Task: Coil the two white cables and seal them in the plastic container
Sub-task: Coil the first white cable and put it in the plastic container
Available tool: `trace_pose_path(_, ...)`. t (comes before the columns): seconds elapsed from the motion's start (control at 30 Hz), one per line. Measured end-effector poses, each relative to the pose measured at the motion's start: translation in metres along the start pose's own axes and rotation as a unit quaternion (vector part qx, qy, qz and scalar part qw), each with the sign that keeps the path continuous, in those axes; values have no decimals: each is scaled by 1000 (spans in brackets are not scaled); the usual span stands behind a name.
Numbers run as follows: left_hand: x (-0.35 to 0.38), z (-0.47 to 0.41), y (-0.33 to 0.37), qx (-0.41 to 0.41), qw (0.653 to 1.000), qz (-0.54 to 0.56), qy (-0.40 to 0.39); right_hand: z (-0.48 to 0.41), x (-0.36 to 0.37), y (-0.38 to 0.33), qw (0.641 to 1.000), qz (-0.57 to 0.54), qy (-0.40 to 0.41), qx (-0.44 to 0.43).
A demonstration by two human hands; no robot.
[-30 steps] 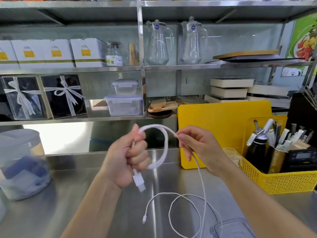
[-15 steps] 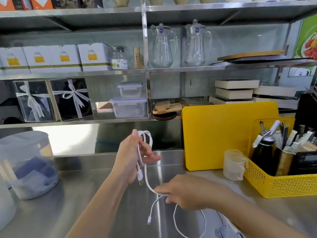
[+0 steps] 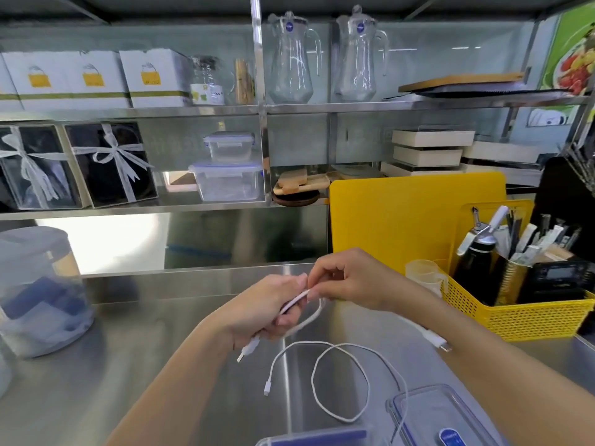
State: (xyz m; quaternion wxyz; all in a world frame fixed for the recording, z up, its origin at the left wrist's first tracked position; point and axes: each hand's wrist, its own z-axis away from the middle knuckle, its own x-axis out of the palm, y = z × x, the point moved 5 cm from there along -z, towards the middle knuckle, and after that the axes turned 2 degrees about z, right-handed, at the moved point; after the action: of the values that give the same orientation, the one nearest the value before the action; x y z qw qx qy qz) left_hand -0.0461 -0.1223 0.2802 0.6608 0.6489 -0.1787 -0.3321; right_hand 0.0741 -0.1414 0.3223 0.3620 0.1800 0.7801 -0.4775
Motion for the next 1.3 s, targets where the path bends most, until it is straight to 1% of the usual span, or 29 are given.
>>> trace_pose_path(0.07, -2, -1, -11, -49, 998, 13, -40, 1, 6, 10, 997, 13, -66, 30)
trace_pose_path(0.1, -6, 0, -16, -64, 996, 29, -47, 2, 9, 15, 993, 25, -106, 47)
trace_pose_path(0.17, -18, 0, -24, -75, 994, 79, -25, 4, 10, 26, 982, 69, -158, 78)
trace_pose_path(0.23, -29, -2, -29, -80, 990, 117, 8, 4, 4, 39, 970, 150, -164, 103)
trace_pose_path(0.27, -31, -3, -30, -84, 989, 123, 18, 3, -1, 43, 963, 192, -153, 109)
trace_pose_path(0.3, -31, -5, -31, -90, 988, 125, 21, 2, -5, 44, 962, 211, -134, 110)
trace_pose_path(0.33, -30, -6, -31, -94, 987, 127, 20, 2, -6, 42, 969, 193, -111, 107)
trace_pose_path(0.4, -25, -8, -29, -94, 986, 136, 12, 1, 0, 36, 989, 83, -73, 102)
trace_pose_path(0.43, -23, -10, -27, -92, 985, 143, 7, 0, 4, 32, 992, 37, -63, 99)
trace_pose_path(0.57, -16, -13, -24, -72, 973, 218, 0, -2, 23, 30, 996, -23, -53, 65)
trace_pose_path(0.63, -13, -13, -24, -58, 959, 277, -2, -2, 25, 31, 994, -79, -24, 71)
trace_pose_path(0.7, -10, -13, -26, -41, 941, 335, 2, -2, 26, 32, 991, -109, 5, 78)
trace_pose_path(0.8, -8, -14, -30, 1, 903, 429, 25, -1, 33, 36, 977, -178, 25, 111)
trace_pose_path(0.87, -6, -17, -33, 23, 884, 465, 33, 1, 37, 40, 968, -216, 36, 123)
trace_pose_path(0.9, -5, -18, -34, 25, 881, 471, 29, 1, 37, 42, 967, -215, 44, 126)
trace_pose_path(0.93, -4, -19, -35, 22, 884, 466, 22, 1, 37, 44, 969, -205, 51, 130)
trace_pose_path(0.97, -4, -19, -35, 14, 896, 443, 15, 1, 36, 46, 972, -187, 56, 132)
trace_pose_path(1.0, -5, -19, -35, 1, 918, 396, 14, 1, 36, 47, 976, -163, 59, 134)
trace_pose_path(1.07, -8, -19, -34, -14, 969, 244, 46, 2, 35, 49, 983, -109, 56, 140)
trace_pose_path(1.1, -9, -18, -31, -9, 982, 177, 67, 2, 35, 50, 984, -84, 50, 146)
trace_pose_path(1.13, -9, -19, -27, 2, 987, 136, 81, 2, 34, 51, 985, -65, 43, 152)
trace_pose_path(1.17, -9, -18, -23, 14, 989, 121, 89, 2, 34, 51, 986, -48, 36, 156)
trace_pose_path(1.23, -8, -18, -21, 19, 987, 132, 89, 2, 33, 49, 987, -27, 21, 155)
trace_pose_path(1.3, -5, -18, -23, 3, 986, 153, 66, 3, 33, 47, 989, -16, 5, 149)
